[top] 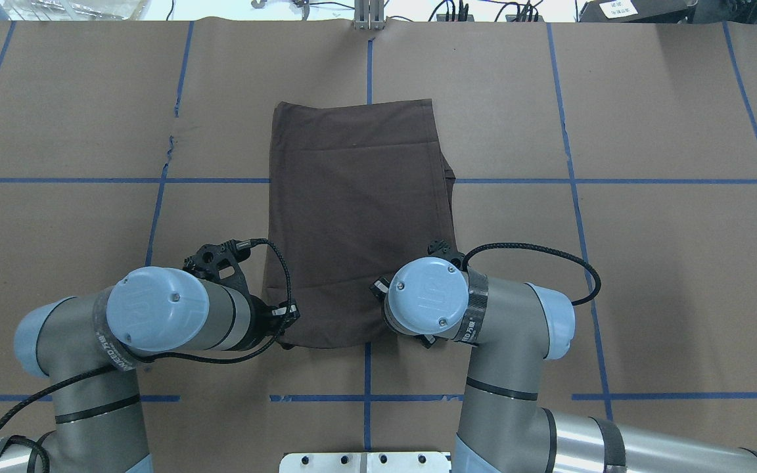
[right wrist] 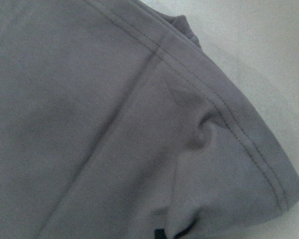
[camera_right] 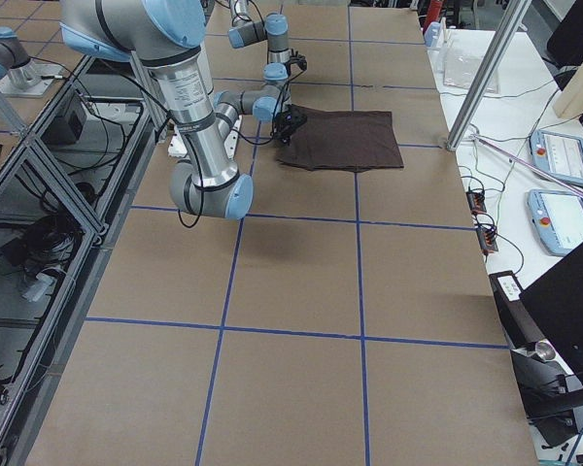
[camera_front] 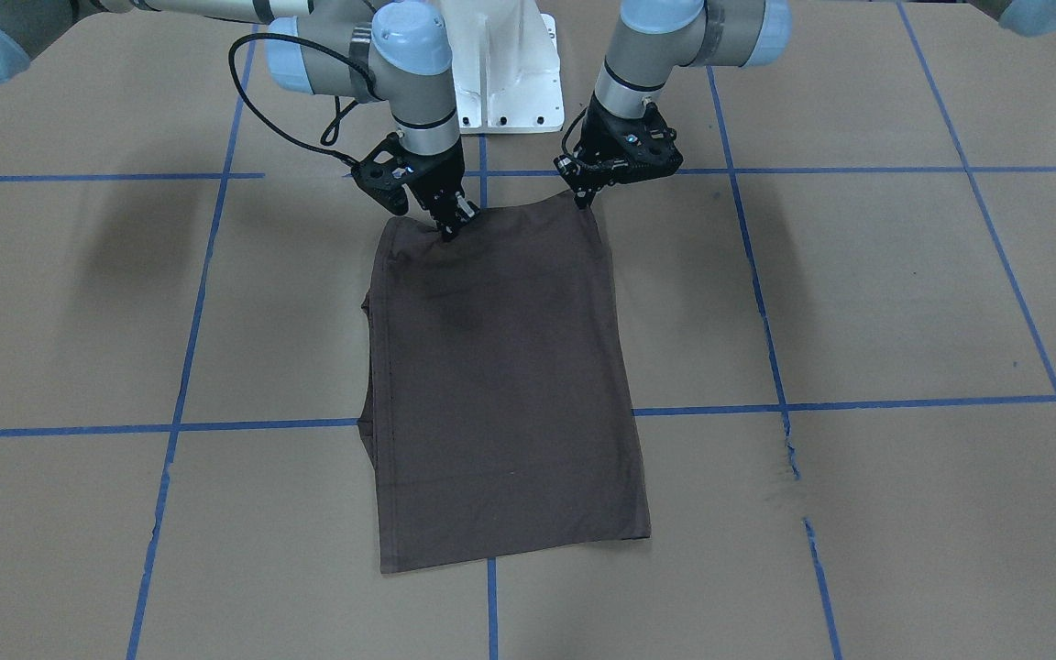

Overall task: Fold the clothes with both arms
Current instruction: 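Grasp the near edge with both grippers and fold it away from the robot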

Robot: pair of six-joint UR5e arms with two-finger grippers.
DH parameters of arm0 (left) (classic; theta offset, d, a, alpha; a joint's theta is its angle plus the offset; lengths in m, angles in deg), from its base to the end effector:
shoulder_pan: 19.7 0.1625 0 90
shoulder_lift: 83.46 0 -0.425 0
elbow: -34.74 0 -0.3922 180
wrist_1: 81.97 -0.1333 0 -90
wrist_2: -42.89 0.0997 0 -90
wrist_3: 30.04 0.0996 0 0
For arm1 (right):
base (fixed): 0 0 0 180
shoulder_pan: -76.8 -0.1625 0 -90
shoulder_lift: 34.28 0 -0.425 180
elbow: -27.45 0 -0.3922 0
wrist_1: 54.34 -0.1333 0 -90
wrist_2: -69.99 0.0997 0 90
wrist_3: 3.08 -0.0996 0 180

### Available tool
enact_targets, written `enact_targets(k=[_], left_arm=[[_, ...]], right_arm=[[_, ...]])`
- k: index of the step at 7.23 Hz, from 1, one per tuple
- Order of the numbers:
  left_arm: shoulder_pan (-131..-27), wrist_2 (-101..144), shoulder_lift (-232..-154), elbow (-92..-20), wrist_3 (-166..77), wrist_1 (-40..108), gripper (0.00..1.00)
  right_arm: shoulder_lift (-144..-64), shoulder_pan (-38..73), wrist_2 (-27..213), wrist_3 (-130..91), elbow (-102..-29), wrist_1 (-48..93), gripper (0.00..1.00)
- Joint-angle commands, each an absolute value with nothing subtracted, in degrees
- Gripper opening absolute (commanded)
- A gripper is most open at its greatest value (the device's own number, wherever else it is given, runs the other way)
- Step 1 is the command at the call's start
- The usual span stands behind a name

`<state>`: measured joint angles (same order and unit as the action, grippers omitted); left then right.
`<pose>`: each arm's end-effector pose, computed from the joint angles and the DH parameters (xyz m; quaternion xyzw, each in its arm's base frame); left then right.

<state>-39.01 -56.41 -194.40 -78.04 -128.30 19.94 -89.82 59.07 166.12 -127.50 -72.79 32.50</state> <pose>0.5018 -0.3000 0.2616 -0.0266 0.4698 -0.1733 0.8652 -0.5909 -0.3177 0.2296 -0.1071 -0.3937 0.3817 0.8294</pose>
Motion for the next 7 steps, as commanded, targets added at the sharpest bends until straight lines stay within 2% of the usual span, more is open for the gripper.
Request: enact_targets(k=[1, 2, 3, 5, 7], left_arm=[[-36.33, -56.34, -194.29, -84.48, -128.56, 13.88, 0.00], [-32.74, -56.34, -194.03, -88.96, -129.35, 9.40, 0.00], [-31.22, -56.34, -194.11, -91.62, -129.53, 7.09, 0.00], [-31.21, -56.51, -193.94, -91.65, -129.44, 6.80, 0.00], [-35.39, -56.60, -194.81, -91.38, -129.44, 6.02, 0.00]], right_arm=[[-92.44, 60.18, 167.45, -127.62, -79.65, 33.02, 0.00], [-94.29, 62.19, 167.54, -127.62, -83.78, 33.11, 0.00], [-94.65, 63.43, 167.46, -127.71, -84.78, 33.11, 0.00], [-94.39, 64.15, 167.19, -127.36, -83.91, 32.50, 0.00], [-92.47, 56.80, 167.89, -127.01, -83.56, 32.50, 0.00]])
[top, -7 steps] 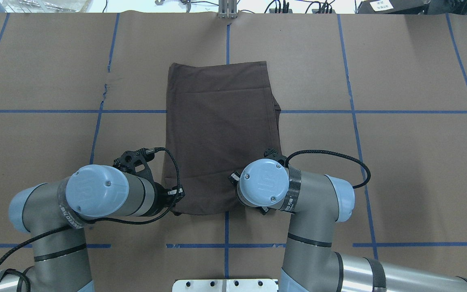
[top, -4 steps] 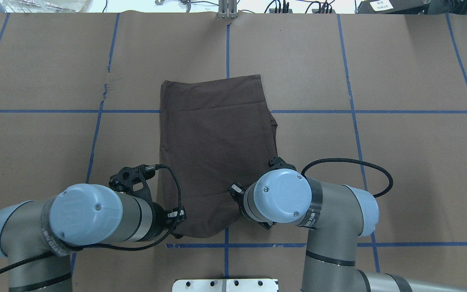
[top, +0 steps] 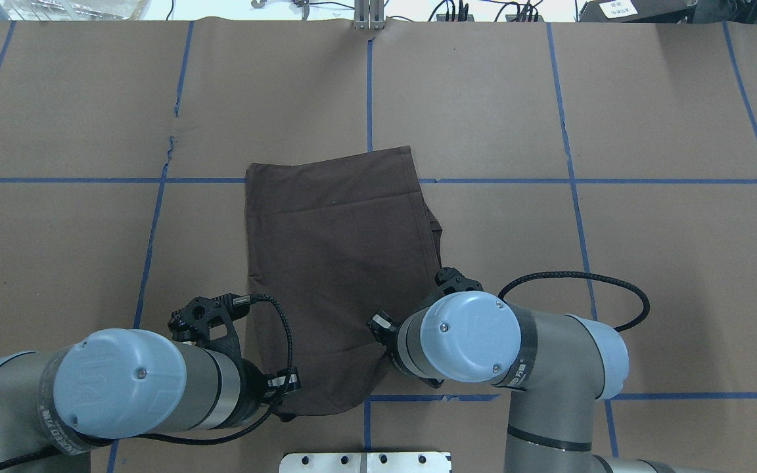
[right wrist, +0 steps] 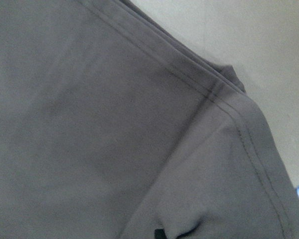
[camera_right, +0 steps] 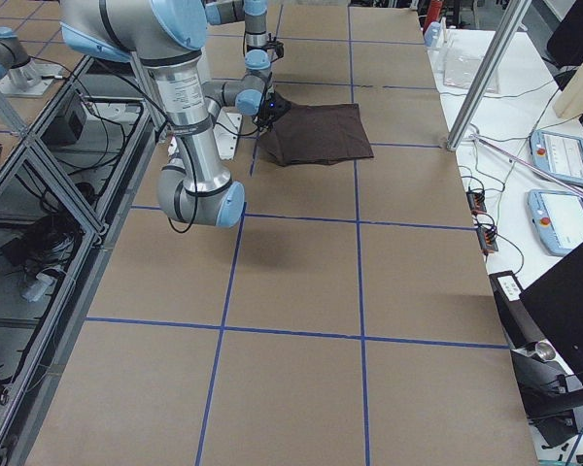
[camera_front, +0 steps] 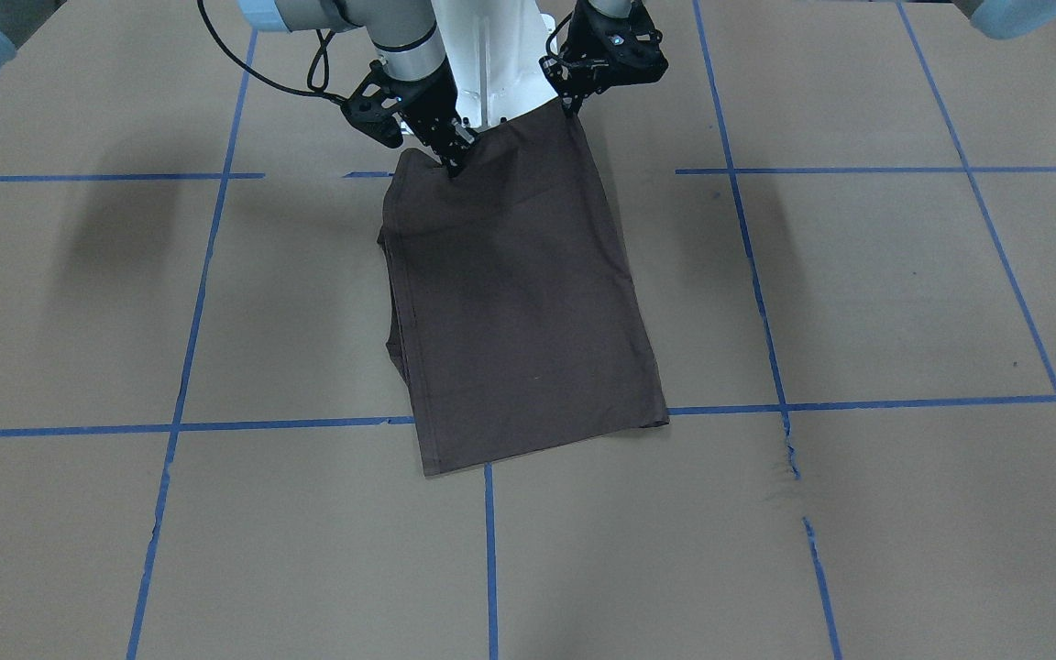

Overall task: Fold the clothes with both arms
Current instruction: 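Grasp the near edge with both grippers and fold it away from the robot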

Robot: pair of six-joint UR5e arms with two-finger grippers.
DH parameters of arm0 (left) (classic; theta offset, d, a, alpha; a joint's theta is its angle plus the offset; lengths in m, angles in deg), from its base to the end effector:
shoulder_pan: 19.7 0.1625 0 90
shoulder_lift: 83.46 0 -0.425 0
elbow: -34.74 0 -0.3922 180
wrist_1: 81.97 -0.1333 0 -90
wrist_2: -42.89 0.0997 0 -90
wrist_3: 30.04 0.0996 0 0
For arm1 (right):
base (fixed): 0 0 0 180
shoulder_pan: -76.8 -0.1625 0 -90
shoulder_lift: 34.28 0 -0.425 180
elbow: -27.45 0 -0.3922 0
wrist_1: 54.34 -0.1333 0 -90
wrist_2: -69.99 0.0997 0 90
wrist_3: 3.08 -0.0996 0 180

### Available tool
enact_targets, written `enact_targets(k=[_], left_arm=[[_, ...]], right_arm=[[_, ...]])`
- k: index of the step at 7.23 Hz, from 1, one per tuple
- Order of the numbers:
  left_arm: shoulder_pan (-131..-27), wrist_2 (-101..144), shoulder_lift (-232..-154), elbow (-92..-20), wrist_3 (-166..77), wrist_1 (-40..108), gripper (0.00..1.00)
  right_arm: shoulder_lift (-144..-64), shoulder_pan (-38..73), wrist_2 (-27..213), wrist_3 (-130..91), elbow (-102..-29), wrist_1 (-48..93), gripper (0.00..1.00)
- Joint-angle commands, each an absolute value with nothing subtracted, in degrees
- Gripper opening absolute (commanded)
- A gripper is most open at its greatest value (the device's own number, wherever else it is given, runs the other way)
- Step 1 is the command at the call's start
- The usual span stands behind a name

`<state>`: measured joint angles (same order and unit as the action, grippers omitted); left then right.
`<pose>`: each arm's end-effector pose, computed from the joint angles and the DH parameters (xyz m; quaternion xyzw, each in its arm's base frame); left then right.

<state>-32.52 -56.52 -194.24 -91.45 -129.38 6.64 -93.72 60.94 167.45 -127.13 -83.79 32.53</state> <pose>0.4635 -0.2255 0.2043 -0.0584 0.4667 -0.1319 0.8726 -0.5411 -0.2789 0.1954 -0.1297 -0.4453 0.3464 0.8154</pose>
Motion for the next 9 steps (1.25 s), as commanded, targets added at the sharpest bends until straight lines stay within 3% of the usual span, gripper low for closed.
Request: enact_targets(k=[1, 4, 9], left_arm=[[-39.78, -57.99, -195.86, -90.69, -129.27, 4.10, 0.00], [-49.29, -59.41, -202.19, -81.22, -128.65, 4.60, 0.00], [-52.22, -59.41, -202.73, -73.02, -129.18, 12.16, 0.00]], right_arm=[[-90.72, 52.50, 170.85, -126.31, -81.64, 32.50, 0.00], [-81.66, 46.50, 173.70, -125.95, -64.62, 22.71, 0.00], [-80.25, 45.25, 173.87, -125.43, -59.04, 20.46, 0.00]])
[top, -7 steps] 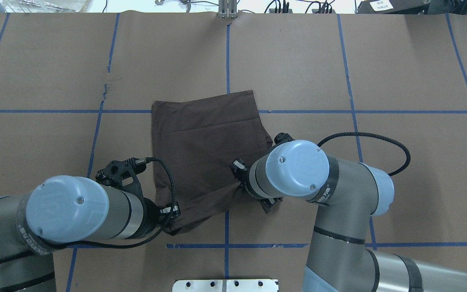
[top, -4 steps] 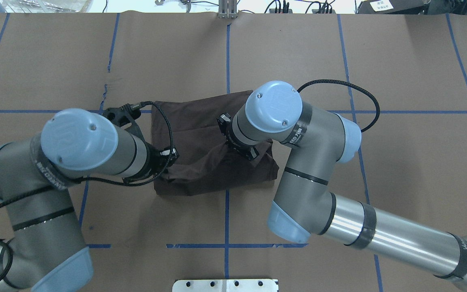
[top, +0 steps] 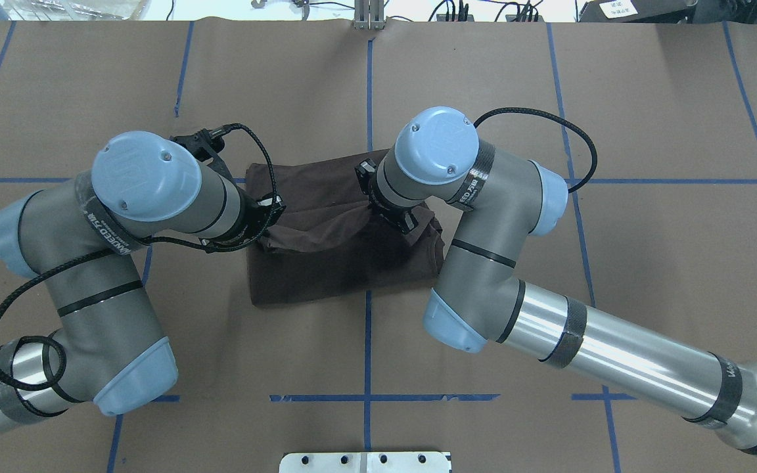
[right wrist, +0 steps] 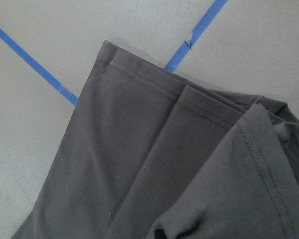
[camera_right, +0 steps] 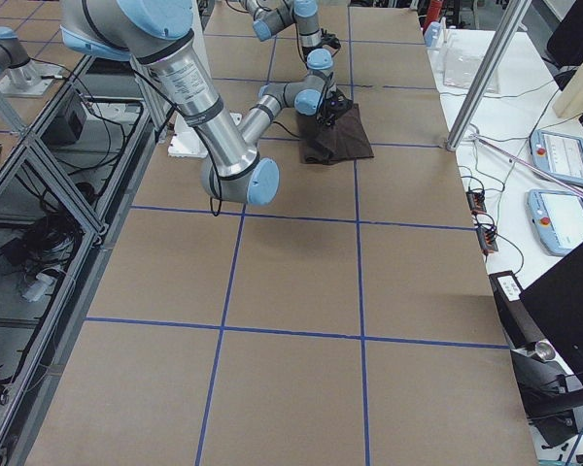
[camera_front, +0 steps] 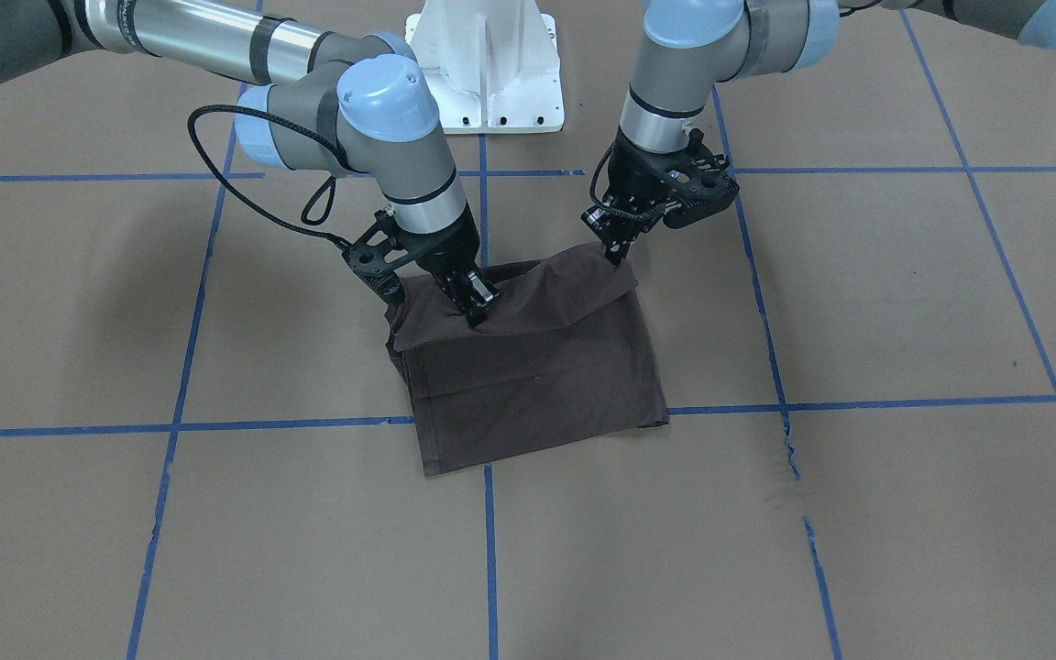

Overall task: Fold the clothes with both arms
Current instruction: 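Lay the folded edge down and open both grippers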

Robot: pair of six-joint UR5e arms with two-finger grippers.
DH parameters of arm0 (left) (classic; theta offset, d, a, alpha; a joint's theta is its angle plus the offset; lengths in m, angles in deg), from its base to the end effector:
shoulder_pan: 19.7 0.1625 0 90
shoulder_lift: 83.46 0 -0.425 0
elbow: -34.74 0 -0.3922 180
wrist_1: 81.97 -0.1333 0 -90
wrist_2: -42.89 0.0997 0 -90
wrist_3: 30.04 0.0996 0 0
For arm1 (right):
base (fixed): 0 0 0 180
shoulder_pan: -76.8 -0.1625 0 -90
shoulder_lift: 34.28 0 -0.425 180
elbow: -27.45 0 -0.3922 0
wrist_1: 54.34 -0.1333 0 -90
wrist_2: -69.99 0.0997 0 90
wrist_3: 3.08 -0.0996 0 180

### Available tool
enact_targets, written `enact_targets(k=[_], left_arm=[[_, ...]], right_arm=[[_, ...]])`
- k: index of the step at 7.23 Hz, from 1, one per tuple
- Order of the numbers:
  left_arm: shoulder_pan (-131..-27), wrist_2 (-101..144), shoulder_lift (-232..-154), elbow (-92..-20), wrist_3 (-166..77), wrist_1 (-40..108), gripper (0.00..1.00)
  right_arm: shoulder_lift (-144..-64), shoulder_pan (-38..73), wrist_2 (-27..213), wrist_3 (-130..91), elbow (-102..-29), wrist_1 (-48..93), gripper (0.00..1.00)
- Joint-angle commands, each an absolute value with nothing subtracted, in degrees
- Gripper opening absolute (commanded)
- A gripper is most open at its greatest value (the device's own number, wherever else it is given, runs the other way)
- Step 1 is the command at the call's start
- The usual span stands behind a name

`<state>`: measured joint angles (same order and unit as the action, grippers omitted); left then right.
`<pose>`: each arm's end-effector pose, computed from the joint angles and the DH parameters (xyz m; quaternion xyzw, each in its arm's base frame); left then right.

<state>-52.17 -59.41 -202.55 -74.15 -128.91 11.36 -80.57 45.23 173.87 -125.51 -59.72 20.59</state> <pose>0.4523 -0.4207 0.2255 -0.0065 0.4411 -0.2730 0.8549 -0.5614 -0.4734 0.1846 -0.1102 -0.4648 0.4165 0.7735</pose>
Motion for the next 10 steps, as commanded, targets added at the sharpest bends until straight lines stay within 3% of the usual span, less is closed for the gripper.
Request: enact_targets(k=[1, 2, 3, 4, 6, 10], left_arm=[[-52.56, -59.33, -203.68, -70.23, -129.44, 14.78, 0.00], [-55.09, -59.32, -206.48, -64.37, -130.14, 17.24, 0.00], [-59.29, -59.41, -210.68, -55.18, -129.36, 20.22, 0.07], [-64.29, -59.41, -213.68, -46.21, -124.22, 26.08, 0.98], [-73.37, -65.70, -214.42, -42.78, -112.97, 27.45, 1.00], [-74.97, -69.41, -212.32, -44.17, -105.33, 27.20, 1.00]], right_arm=[[-77.72, 44.99, 173.79, -125.16, -55.64, 20.46, 0.00], [-72.12, 43.07, 173.70, -125.16, -47.08, 18.11, 0.00], [-67.20, 40.18, 173.78, -124.81, -36.03, 12.34, 0.10], [-64.28, 37.37, 174.05, -121.50, -28.87, 8.46, 0.99], [-64.25, 33.92, 176.59, -116.49, -27.93, 8.50, 1.00], [-67.65, 24.03, 189.28, -100.54, -29.23, 11.38, 1.00]])
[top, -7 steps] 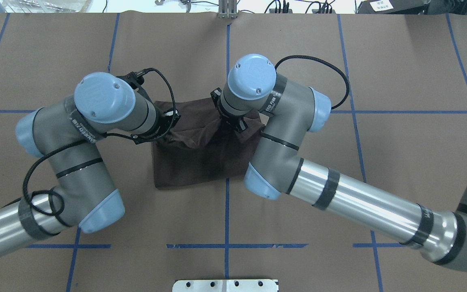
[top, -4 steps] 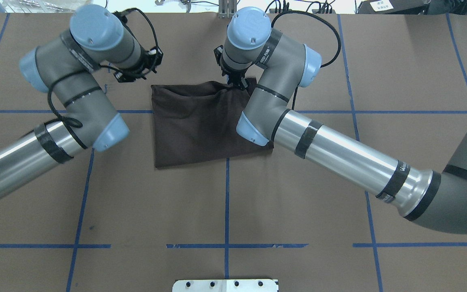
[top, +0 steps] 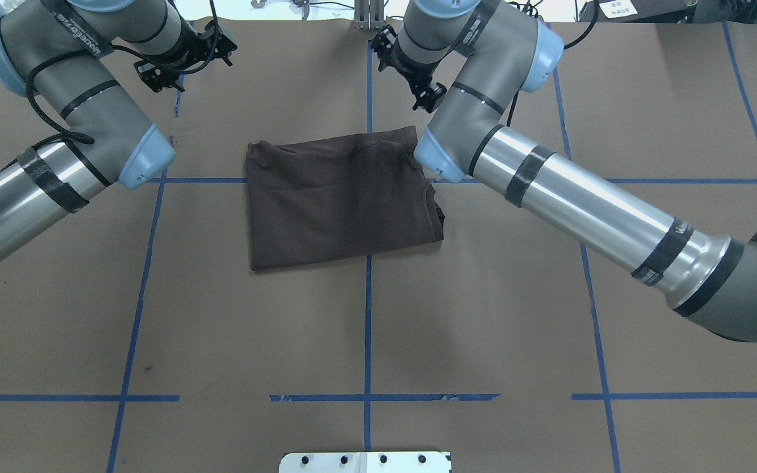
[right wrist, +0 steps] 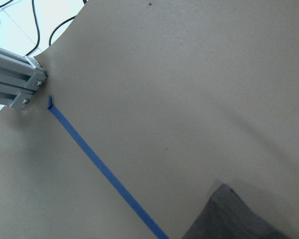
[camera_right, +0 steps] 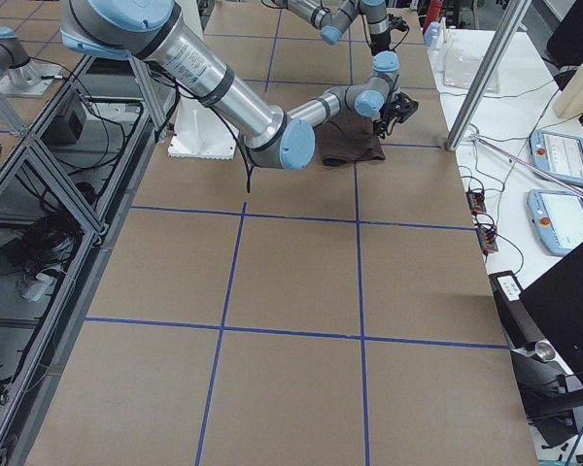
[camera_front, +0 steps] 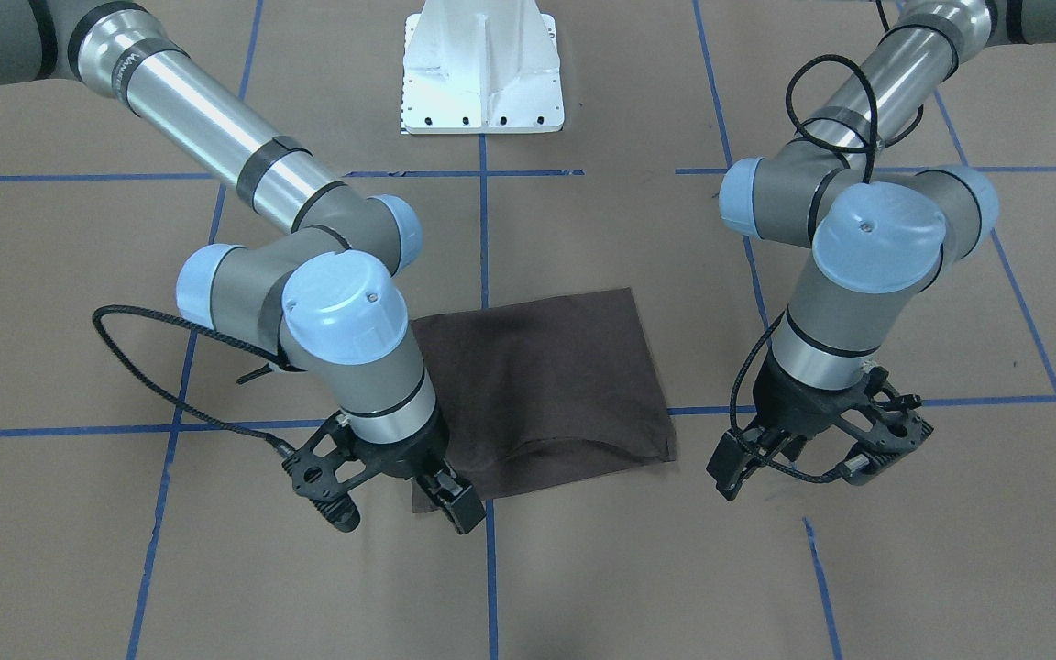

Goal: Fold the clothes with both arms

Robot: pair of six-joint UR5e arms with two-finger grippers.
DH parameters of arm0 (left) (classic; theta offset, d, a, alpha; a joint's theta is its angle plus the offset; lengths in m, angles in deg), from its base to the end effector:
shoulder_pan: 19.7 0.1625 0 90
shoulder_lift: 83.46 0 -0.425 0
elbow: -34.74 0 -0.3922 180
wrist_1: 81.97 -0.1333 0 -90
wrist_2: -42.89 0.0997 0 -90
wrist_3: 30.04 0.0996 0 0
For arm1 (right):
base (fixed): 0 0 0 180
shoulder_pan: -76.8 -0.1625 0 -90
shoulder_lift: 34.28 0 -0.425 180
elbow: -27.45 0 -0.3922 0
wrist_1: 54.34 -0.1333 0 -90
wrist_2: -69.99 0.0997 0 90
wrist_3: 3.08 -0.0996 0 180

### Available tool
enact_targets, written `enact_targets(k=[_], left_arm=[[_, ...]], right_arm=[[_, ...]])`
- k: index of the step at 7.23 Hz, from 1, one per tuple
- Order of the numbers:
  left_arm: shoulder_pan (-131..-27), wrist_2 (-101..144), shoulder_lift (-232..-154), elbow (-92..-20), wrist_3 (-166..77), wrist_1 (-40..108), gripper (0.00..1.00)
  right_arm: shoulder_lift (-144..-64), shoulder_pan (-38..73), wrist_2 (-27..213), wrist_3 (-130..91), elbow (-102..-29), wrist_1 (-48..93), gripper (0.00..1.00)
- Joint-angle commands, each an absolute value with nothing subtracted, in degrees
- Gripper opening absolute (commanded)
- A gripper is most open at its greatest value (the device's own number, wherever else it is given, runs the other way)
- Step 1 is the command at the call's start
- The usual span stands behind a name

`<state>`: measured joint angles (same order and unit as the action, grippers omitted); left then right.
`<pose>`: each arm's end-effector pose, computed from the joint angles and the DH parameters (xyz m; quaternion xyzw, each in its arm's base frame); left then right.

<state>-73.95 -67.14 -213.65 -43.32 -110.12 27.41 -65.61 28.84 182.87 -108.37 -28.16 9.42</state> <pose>0.3612 -0.6716 0.2909 0.0764 0.4214 -0.2749 0.8608 -0.5021 -0.6981 0.2036 -0.0545 -0.4518 0.3927 0.7992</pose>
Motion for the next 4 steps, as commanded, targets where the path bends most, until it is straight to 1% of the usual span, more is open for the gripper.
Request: enact_targets(k=[1, 2, 3, 4], left_arm=[[-77.07, -70.13, -208.04, -48.62, -99.97, 27.11, 1.00], [-80.22, -70.31, -205.04, -52.41, -93.30, 26.58, 1.00], [-84.69, -73.44, -200.66, -54.80, -85.05, 26.23, 1.00], [-89.87, -76.61, -196.01, -56.30, -73.92, 26.23, 1.00]], right_arm=[[-72.46, 19.37, 192.91, -90.37, -34.81, 16.28, 1.00], [-78.51, 14.54, 195.03, -77.57, -41.22, 22.94, 1.00], [-85.71, 9.27, 196.19, -59.60, -47.63, 28.92, 1.00], [-91.26, 3.47, 196.54, -41.58, -52.66, 35.60, 1.00]])
